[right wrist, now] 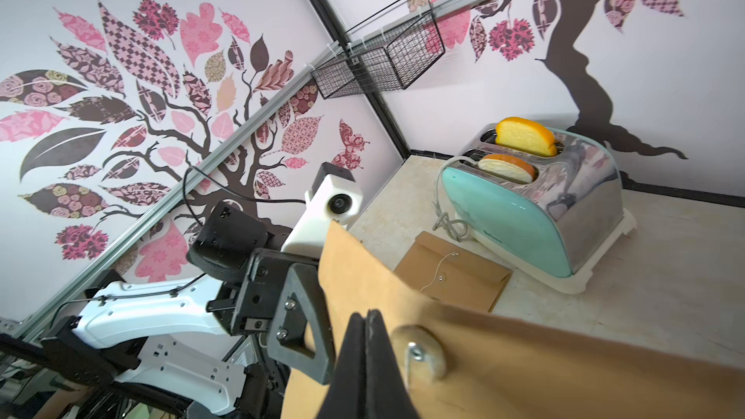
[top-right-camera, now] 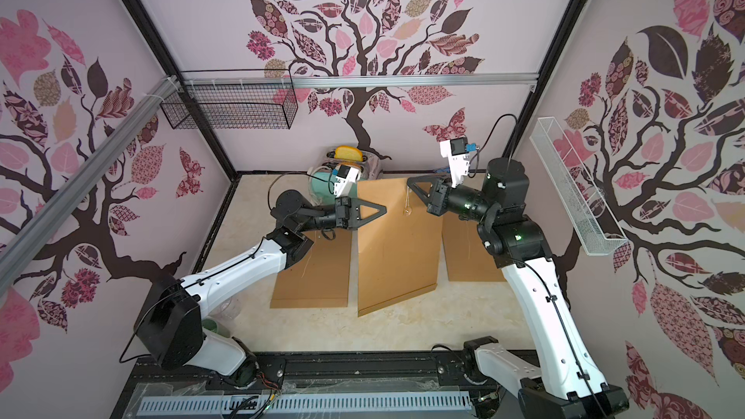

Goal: Close the mouth of the file bag
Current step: Close the file bag.

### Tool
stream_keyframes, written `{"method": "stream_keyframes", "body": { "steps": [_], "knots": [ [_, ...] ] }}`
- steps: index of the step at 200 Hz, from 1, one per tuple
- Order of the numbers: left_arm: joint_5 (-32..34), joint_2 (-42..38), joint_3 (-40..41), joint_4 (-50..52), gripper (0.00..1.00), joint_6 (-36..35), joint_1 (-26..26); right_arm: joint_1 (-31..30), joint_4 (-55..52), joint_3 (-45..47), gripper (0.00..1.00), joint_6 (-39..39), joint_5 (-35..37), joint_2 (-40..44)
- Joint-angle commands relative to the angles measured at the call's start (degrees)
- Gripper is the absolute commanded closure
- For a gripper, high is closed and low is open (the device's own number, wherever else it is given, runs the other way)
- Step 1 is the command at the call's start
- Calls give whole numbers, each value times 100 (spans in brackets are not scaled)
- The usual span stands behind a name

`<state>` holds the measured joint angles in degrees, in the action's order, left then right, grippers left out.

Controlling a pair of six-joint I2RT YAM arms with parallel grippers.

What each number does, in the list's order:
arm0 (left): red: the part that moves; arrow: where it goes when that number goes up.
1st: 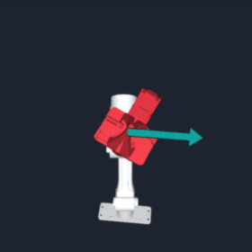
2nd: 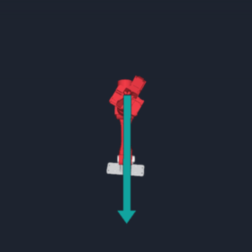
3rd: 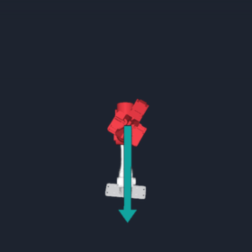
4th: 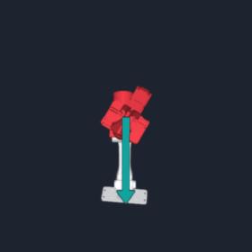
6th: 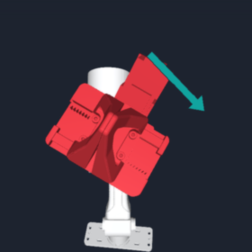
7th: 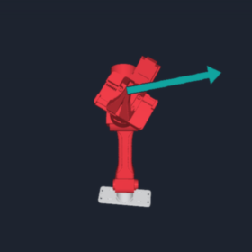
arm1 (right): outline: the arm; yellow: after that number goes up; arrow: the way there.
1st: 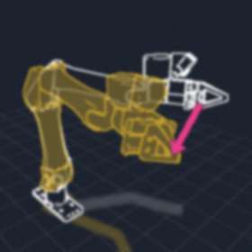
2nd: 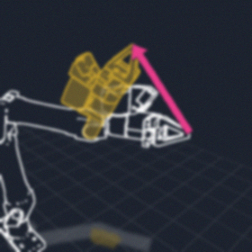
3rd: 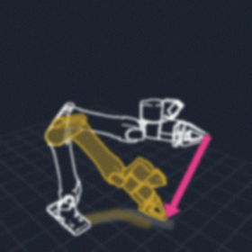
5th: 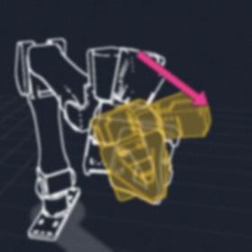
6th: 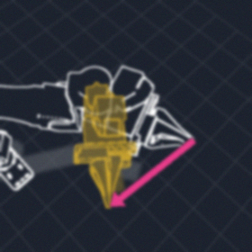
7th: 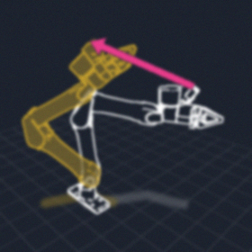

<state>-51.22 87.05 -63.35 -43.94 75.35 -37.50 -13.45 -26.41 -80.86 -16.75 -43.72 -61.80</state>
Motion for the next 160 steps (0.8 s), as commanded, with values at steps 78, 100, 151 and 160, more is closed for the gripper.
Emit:
{"method": "stream_keyframes", "body": {
  "steps": [78, 100, 151, 160],
  "knots": [
    [78, 67, -357, -211, 100, 195, -47, -956, 115, 805, 100, 51, 467, 401],
    [108, 84, -403, -231, 100, 238, -52, -966, 121, 1227, 100, 23, 530, 624],
    [187, 103, -388, -492, 100, 441, -56, -957, -151, 2071, 100, 203, 956, 1201],
    [192, 107, -377, -495, 100, 454, -67, -957, -157, 2159, 100, 199, 986, 1250]
  ]
}}
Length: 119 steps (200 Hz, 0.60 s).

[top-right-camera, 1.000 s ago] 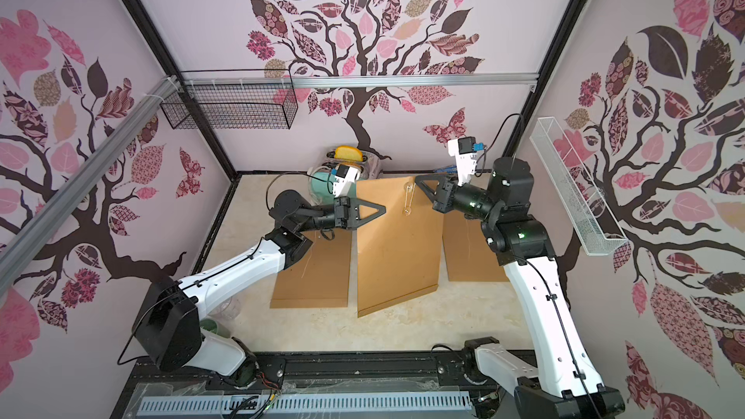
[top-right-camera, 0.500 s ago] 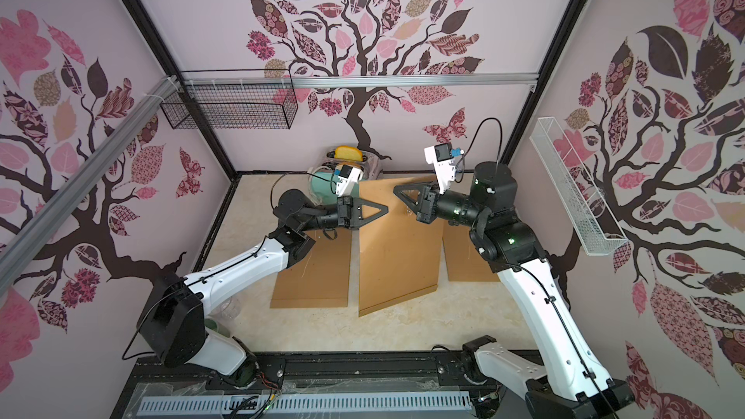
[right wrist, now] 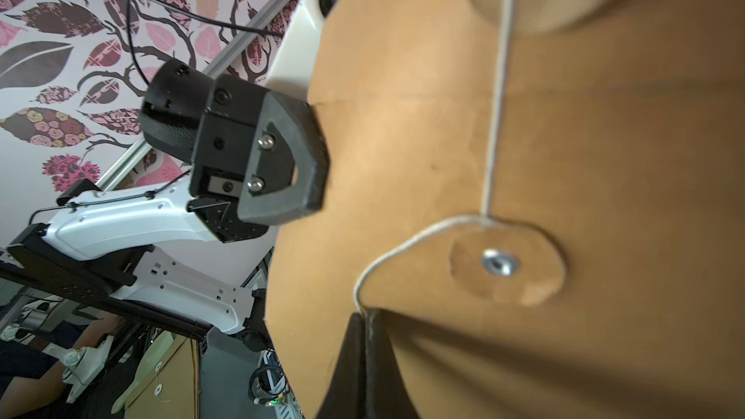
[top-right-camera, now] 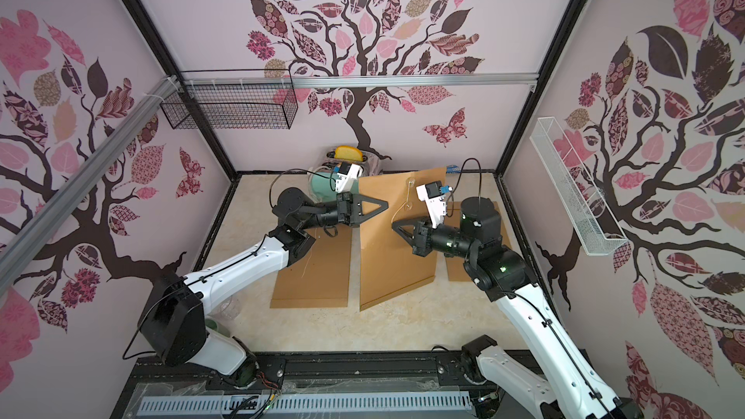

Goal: Close the mouth of the file bag
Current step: Close the file bag.

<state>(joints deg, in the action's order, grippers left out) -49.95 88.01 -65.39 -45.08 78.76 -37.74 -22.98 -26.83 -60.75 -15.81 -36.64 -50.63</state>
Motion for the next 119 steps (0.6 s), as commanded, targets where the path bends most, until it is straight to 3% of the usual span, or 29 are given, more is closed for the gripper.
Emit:
{"method": "stream_keyframes", "body": {
  "steps": [1, 86, 119],
  "knots": [
    [69, 8, -175, -380, 100, 117, -42, -4, -114, 159, 100, 101, 284, 137],
    [84, 15, -110, -651, 100, 328, -86, 84, -245, 477, 100, 125, 661, 322],
    [61, -62, -98, -487, 100, 202, -85, 1194, -152, 723, 100, -92, -53, 358]
  ]
}}
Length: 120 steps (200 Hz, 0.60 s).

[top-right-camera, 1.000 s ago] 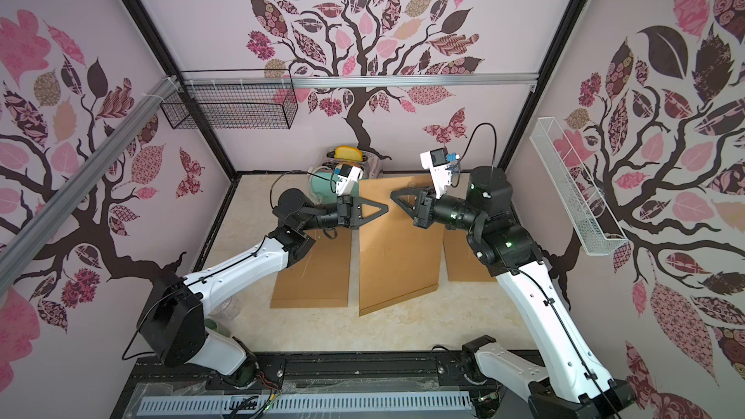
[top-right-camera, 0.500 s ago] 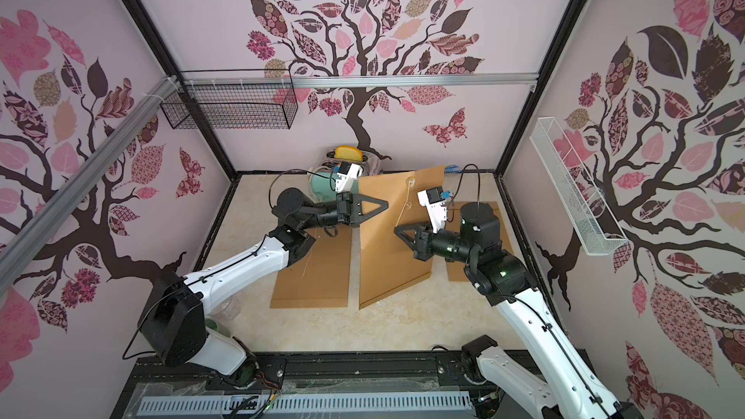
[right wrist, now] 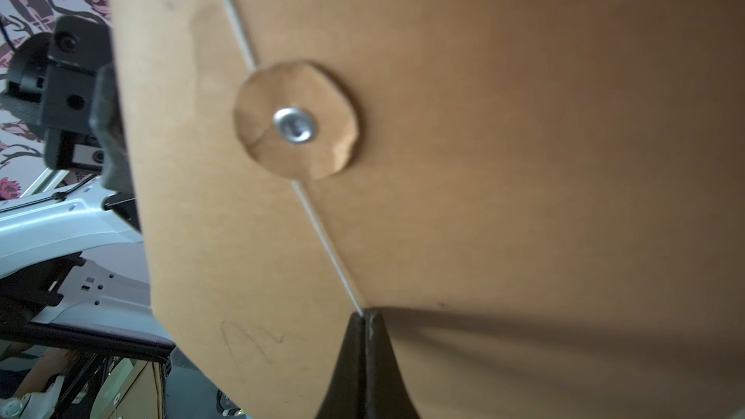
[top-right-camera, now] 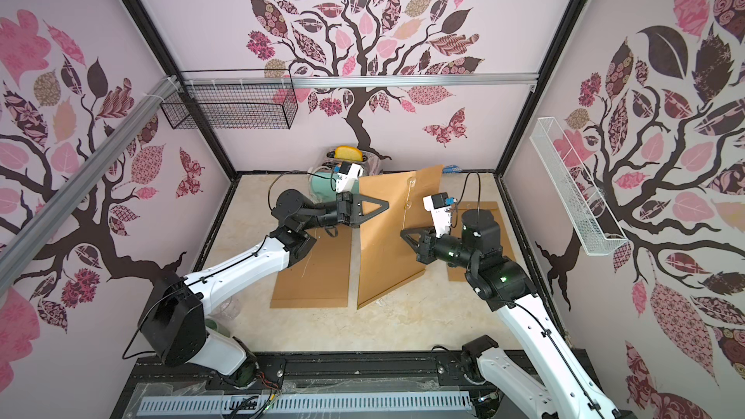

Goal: Close the mouth of the file bag
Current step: Close the file bag.

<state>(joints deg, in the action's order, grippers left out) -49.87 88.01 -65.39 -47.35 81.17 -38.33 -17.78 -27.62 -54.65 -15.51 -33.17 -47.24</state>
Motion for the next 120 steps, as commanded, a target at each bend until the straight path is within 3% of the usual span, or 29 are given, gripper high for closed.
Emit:
{"method": "stream_keyframes", "body": {
  "steps": [1, 24, 68, 120],
  "knots": [
    [50, -63, -93, -254, 100, -39, -30, 698, -71, 113, 100, -130, -414, 21],
    [31, -82, -18, -245, 100, -57, -26, 1058, -441, -305, 100, 118, -465, -162],
    [45, -151, 115, -230, 100, -100, -31, 1095, -1015, -1354, 100, 475, -343, -653],
    [12, -308, -6, 499, 100, -672, -18, 1099, -896, -936, 100, 712, -251, -134]
  ]
}}
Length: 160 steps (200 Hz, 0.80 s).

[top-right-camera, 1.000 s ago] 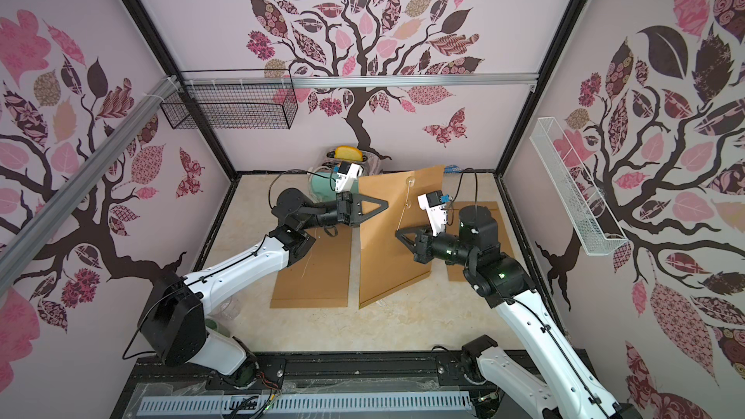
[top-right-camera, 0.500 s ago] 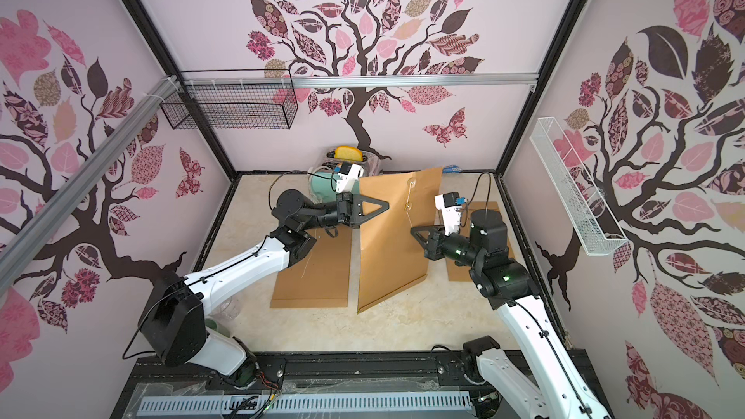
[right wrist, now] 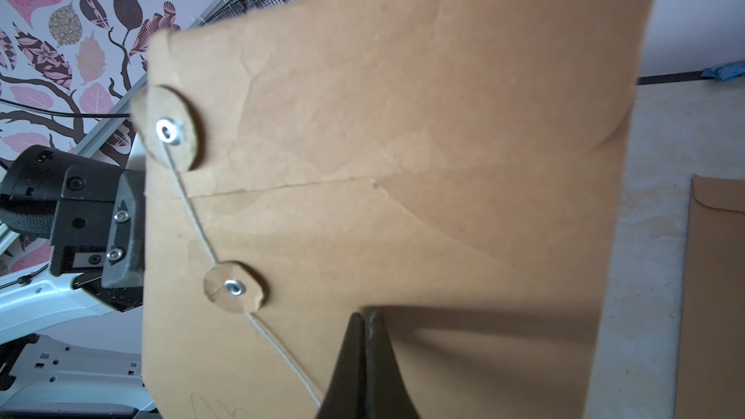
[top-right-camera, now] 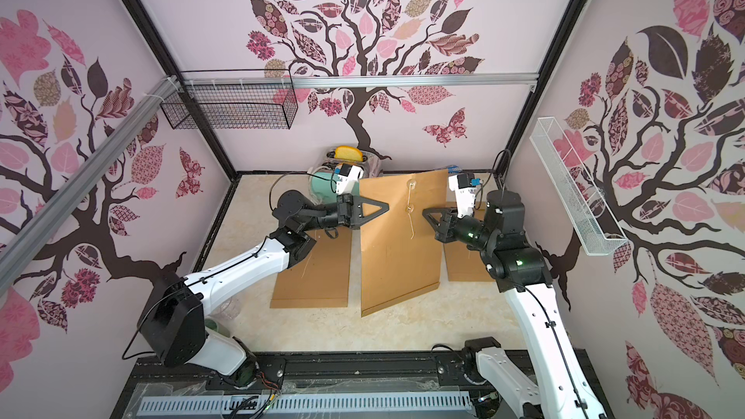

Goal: Close the mouth of the file bag
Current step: Close the file bag, then place the file bag at the center of the board.

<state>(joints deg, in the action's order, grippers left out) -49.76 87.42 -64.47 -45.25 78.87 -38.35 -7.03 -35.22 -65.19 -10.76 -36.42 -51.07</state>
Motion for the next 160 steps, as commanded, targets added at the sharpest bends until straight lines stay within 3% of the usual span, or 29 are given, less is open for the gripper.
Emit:
{"method": "stream_keyframes", "body": {
  "steps": [1, 49, 64, 89, 116, 136, 160],
  "knots": [
    [1, -250, -104, 311, 100, -465, -16, 21, -139, 119, 100, 240, 92, 252],
    [497, -204, -335, 2823, 100, -2208, 72, 35, -327, 304, 100, 225, 1165, 343],
    [502, 55, -270, 3012, 100, -2394, 148, 34, -459, 325, 87, 255, 1409, 304],
    [312, 615, 44, 2317, 100, -2185, 400, 35, -398, 618, 62, 205, 1921, 245],
    [181, 1187, 116, 2097, 100, -2106, 615, 43, 109, 1075, 42, -148, 2060, 131],
    [178, 1560, 110, 2210, 100, -2248, 725, 39, 407, 1273, 33, -286, 2003, -151],
    [326, 2002, -102, 3061, 100, -2987, 781, 38, 764, 1567, 29, -299, 2219, -610]
  ]
}}
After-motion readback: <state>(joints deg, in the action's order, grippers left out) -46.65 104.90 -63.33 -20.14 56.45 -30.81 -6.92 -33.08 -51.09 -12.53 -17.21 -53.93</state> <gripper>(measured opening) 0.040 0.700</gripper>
